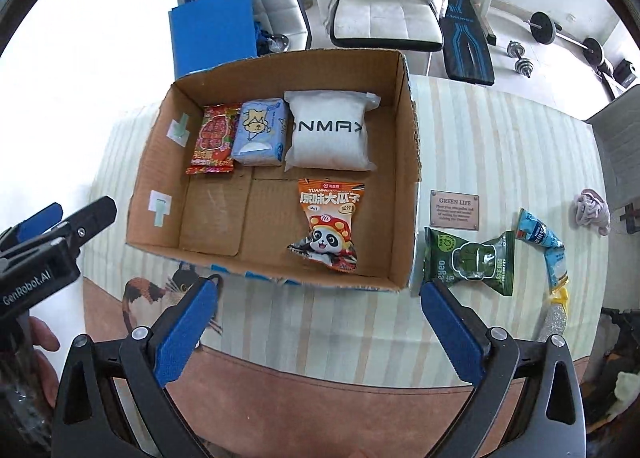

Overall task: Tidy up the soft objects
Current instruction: 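Move both tools back over the remaining items on the table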

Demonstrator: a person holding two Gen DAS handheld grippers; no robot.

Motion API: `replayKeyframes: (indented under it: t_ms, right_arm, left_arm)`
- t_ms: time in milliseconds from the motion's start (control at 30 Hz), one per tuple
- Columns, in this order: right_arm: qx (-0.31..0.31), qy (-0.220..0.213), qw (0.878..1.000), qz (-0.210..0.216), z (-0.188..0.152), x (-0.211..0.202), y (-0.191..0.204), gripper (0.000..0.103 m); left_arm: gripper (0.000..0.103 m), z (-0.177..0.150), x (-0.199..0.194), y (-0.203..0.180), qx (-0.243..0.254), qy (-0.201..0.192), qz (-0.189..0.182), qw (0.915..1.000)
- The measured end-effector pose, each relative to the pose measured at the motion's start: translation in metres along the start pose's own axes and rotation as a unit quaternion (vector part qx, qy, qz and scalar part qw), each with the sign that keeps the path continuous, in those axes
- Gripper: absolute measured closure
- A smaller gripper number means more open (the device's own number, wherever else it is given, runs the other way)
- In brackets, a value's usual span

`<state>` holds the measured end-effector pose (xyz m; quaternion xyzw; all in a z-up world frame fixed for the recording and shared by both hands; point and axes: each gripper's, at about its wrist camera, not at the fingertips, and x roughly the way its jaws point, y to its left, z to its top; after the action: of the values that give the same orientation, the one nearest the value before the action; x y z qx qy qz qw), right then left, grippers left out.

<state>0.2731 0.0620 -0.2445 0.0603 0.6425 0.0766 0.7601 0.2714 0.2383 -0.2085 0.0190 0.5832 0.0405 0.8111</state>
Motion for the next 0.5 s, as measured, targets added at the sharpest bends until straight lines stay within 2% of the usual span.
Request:
replayKeyframes:
  t_ms: [200,267,400,500]
  right_arm:
    - [-0.008,-0.014,1.0,0.025,-0.01,-0.019,-0.005,0.0]
    - [0.003,-0.032,0.999,0.044,-0.011,-0.029,-0.015,0.0]
    - [0.051,-0.075,0.993,0.069,-0.015,-0.051,-0.061,0.0]
    - [0.083,-0.078,0.991,0.067,-0.016,-0.061,-0.112,0.0]
  left_arm:
    - [0.002,-0.001,-0.024,-0.018,-0.003,-0.01,0.009,0.9999]
    - [0.002,0.001,-0.034,-0.031,0.001,-0.022,0.014,0.9997]
    - [0.002,0.005,-0.049,-0.074,0.038,-0.042,0.023,0.9981]
    - [0.002,0.01,-0.05,-0.127,0.101,-0.051,0.018,0.9934]
